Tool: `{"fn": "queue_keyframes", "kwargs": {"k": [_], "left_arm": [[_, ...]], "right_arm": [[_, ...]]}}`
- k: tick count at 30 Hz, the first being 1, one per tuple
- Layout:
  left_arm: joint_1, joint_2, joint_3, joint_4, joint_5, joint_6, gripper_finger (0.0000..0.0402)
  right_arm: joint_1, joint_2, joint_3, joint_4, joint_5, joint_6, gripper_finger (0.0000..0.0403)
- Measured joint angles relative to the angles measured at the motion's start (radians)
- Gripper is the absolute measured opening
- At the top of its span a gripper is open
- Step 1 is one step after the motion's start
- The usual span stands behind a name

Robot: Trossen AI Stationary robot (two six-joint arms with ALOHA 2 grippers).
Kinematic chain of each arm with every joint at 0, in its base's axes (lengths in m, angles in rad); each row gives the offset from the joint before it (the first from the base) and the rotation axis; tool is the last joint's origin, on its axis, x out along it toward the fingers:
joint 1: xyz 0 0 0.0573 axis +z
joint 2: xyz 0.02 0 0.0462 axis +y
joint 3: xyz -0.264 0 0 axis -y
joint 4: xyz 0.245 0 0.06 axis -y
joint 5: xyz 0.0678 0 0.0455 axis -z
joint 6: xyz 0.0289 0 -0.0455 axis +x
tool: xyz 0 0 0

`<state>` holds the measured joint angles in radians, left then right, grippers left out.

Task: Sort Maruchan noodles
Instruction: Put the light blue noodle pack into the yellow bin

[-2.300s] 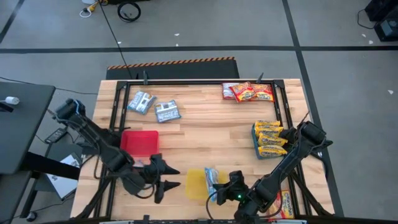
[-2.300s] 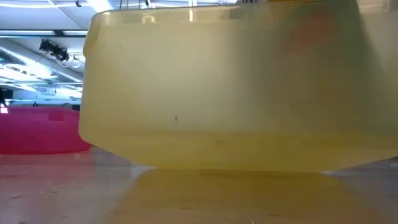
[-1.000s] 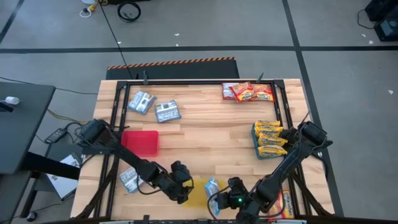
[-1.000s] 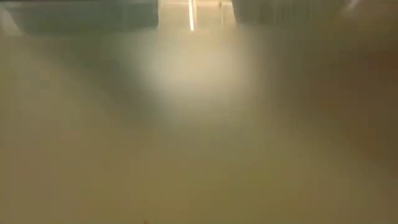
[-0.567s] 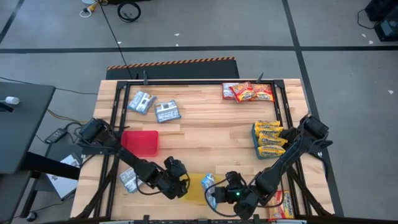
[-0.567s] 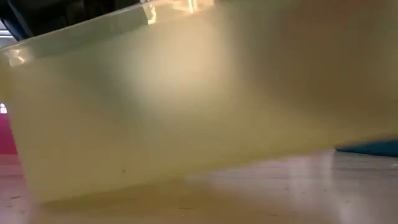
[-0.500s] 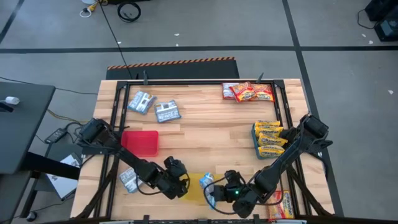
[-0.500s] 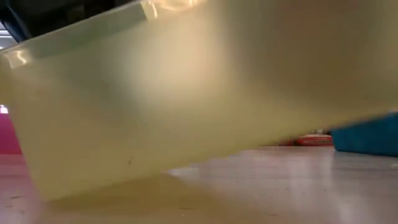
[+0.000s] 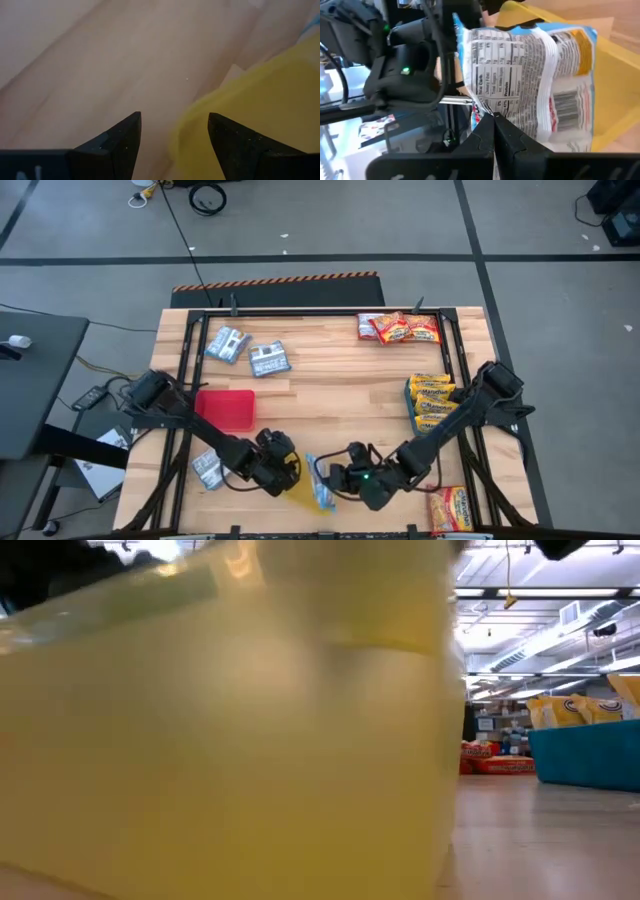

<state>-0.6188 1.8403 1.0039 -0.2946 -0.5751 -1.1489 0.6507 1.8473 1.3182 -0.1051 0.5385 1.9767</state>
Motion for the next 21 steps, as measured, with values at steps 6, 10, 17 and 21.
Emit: {"fn": "queue_keyframes", "kwargs": {"k": [6, 10, 17, 21], "left_arm": [[-0.003, -0.072, 0.002, -0.098, -0.027, -0.088, 0.0233], [-0.003, -0.096, 0.002, -0.104, -0.035, -0.117, 0.0233], [-0.001, -0.184, 0.004, -0.223, -0.046, -0.115, 0.0233], [-0.002, -0.213, 0.004, -0.446, -0.012, -0.122, 0.0233]], "right_arm": [[-0.004, 0.000, -0.004, 0.010, 0.054, 0.090, 0.0003], [-0.001, 0.000, -0.021, 0.112, 0.131, 0.099, 0.0003], [-0.004, -0.001, -0.028, 0.157, 0.119, 0.025, 0.0003], [-0.020, -0.001, -0.028, 0.094, 0.120, 0.020, 0.0003]]}}
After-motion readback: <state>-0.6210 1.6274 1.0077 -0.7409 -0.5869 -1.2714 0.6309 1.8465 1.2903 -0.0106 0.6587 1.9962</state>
